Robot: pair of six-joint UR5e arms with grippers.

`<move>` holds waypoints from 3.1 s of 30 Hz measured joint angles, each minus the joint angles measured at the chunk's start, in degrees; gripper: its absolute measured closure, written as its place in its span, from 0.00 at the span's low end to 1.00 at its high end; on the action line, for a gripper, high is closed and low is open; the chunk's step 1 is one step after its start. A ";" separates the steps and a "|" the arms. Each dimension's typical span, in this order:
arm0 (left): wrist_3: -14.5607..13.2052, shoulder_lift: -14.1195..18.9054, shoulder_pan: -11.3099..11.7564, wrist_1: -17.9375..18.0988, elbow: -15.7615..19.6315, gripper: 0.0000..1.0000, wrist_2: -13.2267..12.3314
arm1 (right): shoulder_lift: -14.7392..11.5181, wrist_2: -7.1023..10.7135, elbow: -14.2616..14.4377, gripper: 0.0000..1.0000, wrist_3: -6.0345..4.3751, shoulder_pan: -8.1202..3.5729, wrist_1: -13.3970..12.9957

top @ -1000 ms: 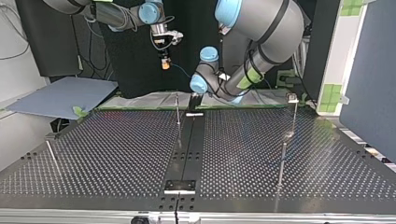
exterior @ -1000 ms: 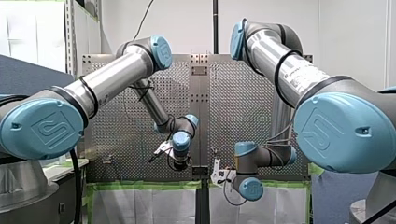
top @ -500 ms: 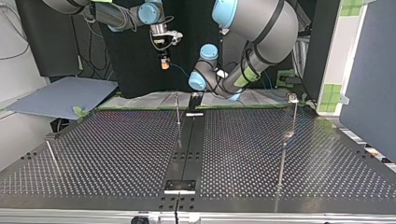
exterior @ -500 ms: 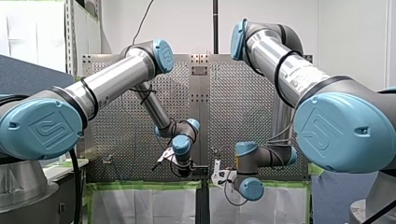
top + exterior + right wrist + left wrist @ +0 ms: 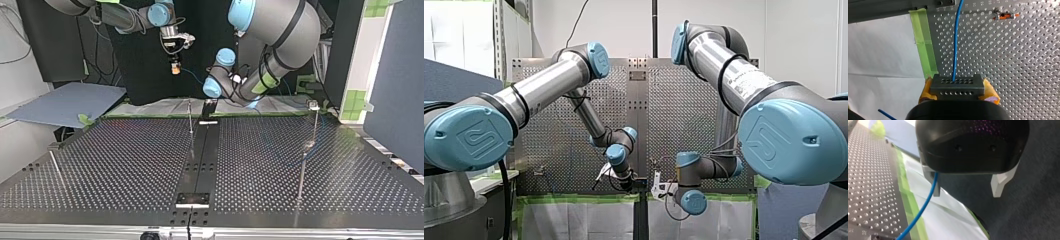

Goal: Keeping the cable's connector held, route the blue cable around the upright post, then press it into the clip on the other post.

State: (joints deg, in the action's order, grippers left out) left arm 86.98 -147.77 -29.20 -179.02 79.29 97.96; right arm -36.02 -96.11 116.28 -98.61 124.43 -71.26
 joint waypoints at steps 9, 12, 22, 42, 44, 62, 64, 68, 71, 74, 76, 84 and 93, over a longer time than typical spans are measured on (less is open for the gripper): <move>5.47 0.05 1.10 0.28 0.00 0.01 -5.47 | -0.01 -0.09 -0.03 1.00 0.55 -0.63 0.21; 7.30 0.05 1.53 0.36 0.00 0.01 -7.31 | -0.02 -0.14 -0.03 1.00 0.80 -1.14 0.71; 11.96 0.05 2.90 0.58 -0.01 0.01 -13.36 | -0.01 -0.40 -0.03 1.00 1.96 -2.53 1.99; 12.38 0.08 3.38 1.93 0.01 1.00 -18.11 | -0.03 -0.49 -0.03 1.00 3.21 -3.10 2.75; 12.36 0.08 3.23 2.29 0.00 1.00 -17.22 | -0.05 -0.48 -0.03 1.00 3.22 -3.10 2.77; 13.58 3.89 0.32 4.84 0.03 1.00 -9.62 | -0.53 -0.54 -1.31 1.00 3.48 -4.41 5.35; 14.07 4.91 -0.20 4.76 0.06 1.00 -8.37 | -1.38 -0.45 -1.44 1.00 3.48 -4.82 5.77; 15.11 5.64 -0.74 5.28 0.88 1.00 -6.44 | -3.49 -0.18 -1.50 1.00 3.26 -5.55 6.69; 16.58 5.76 -0.82 6.74 2.42 1.00 -5.73 | -5.26 0.43 -1.51 1.00 2.95 -6.03 7.14; 17.63 5.78 -0.97 8.59 4.28 1.00 -5.56 | -7.04 1.37 -1.53 1.00 2.67 -6.49 7.02; 17.84 5.78 -1.07 9.84 5.36 1.00 -5.52 | -7.85 2.01 -1.53 1.00 2.55 -6.74 6.75; 18.05 5.80 -1.15 13.91 6.26 1.00 -5.35 | -7.72 5.00 -2.42 1.00 2.36 -8.36 5.31; 17.49 5.80 -1.15 15.69 6.28 1.00 -2.33 | -4.48 6.44 -2.90 1.00 2.01 -10.11 4.82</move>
State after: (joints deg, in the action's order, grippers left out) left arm 104.46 -141.97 -30.34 -163.33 85.56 95.63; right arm -40.50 -89.67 113.38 -96.60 114.32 -66.44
